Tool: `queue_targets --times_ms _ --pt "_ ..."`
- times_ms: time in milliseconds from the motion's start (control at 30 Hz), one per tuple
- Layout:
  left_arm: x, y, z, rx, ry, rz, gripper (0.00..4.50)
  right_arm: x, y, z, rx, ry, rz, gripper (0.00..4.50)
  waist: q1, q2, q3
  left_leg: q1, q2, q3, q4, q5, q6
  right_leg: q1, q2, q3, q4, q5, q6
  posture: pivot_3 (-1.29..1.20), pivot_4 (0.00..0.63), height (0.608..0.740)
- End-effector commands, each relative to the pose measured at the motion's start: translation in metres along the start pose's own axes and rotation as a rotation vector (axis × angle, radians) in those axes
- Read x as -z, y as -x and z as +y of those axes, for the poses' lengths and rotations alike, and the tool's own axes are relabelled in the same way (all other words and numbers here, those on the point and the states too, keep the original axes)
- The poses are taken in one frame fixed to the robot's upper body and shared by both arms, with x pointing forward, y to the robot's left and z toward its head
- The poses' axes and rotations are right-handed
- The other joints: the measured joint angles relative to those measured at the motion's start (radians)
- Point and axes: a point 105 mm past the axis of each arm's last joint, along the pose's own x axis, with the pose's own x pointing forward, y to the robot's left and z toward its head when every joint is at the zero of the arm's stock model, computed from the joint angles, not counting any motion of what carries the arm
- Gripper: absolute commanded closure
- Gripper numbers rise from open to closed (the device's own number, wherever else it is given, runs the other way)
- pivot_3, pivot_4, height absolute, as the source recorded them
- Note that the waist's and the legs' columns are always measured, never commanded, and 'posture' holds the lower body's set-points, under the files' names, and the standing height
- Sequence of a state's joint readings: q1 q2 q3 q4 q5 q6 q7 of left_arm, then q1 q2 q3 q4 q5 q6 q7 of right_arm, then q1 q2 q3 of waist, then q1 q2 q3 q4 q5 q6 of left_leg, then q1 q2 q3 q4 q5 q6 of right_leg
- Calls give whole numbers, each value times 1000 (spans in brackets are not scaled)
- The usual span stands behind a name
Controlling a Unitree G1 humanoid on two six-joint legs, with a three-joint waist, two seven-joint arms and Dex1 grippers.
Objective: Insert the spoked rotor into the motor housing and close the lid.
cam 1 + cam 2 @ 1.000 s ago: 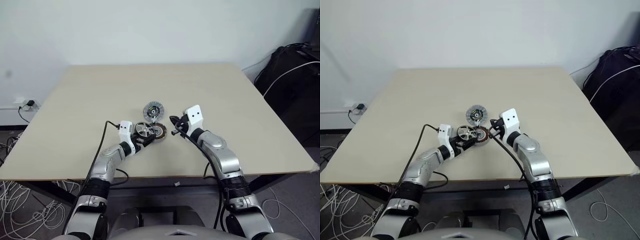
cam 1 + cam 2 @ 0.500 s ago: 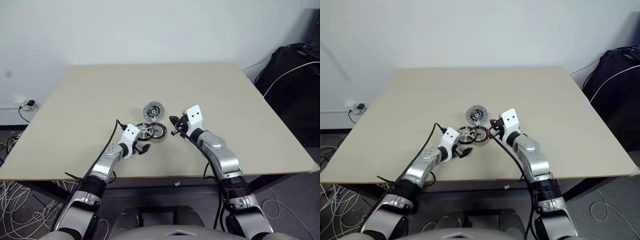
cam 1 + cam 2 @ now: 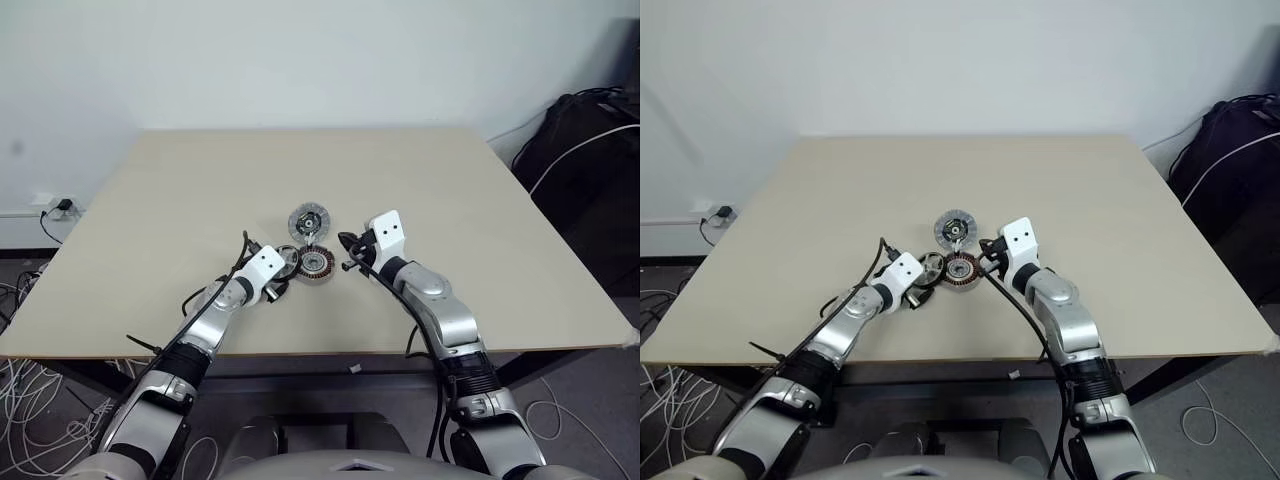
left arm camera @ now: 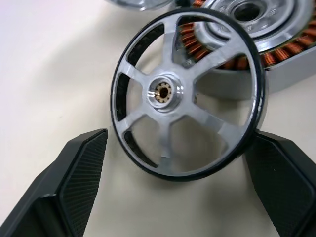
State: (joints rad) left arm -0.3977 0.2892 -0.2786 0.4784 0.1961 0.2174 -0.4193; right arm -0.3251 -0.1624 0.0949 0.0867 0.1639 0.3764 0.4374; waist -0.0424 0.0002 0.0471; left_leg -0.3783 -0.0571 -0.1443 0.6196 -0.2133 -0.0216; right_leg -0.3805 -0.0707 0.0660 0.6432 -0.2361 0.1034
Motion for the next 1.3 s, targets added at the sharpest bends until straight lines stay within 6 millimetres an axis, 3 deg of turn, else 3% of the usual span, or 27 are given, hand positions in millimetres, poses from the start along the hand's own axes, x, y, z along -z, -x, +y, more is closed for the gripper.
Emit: queue_targets --times_ms 33,233,433,600,733,1033,1300 --pt "-2 8 11 -23 115 -22 19 -15 -1 -2 3 15 -59 4500 -5 0 0 0 0 0 0 0 0 0 0 0 0 0 0 0 0 740" --pt "-46 32 -18 201 414 -331 19 -16 -1 4 -39 9 -55 4500 -3 0 0 0 0 0 -1 0 0 -1 -1 0 -1 0 -1 0 0 740" --pt "-50 54 -36 349 621 -388 19 -10 -3 8 -60 14 -22 4500 -7 0 0 0 1 1 -1 0 0 0 -1 0 0 -2 -3 0 0 740" --pt "-46 55 -16 240 768 -425 19 0 -7 12 -88 13 35 4500 -8 0 0 1 0 1 1 0 0 1 -1 0 0 -4 -6 0 0 740" --pt "-42 55 2 138 850 -446 0 6 -12 18 -120 27 71 3695 -6 0 0 1 0 0 1 0 0 1 -1 0 0 -3 -6 0 0 740" --pt "-25 55 30 -75 829 -432 0 15 -30 49 -232 84 161 851 -7 0 0 1 0 1 1 0 0 1 -1 0 0 -3 -6 0 0 740" --pt "-22 57 35 -109 840 -431 0 21 -45 69 -280 -51 235 851 -8 0 0 1 0 0 1 0 0 0 0 0 0 -3 -5 0 0 740"
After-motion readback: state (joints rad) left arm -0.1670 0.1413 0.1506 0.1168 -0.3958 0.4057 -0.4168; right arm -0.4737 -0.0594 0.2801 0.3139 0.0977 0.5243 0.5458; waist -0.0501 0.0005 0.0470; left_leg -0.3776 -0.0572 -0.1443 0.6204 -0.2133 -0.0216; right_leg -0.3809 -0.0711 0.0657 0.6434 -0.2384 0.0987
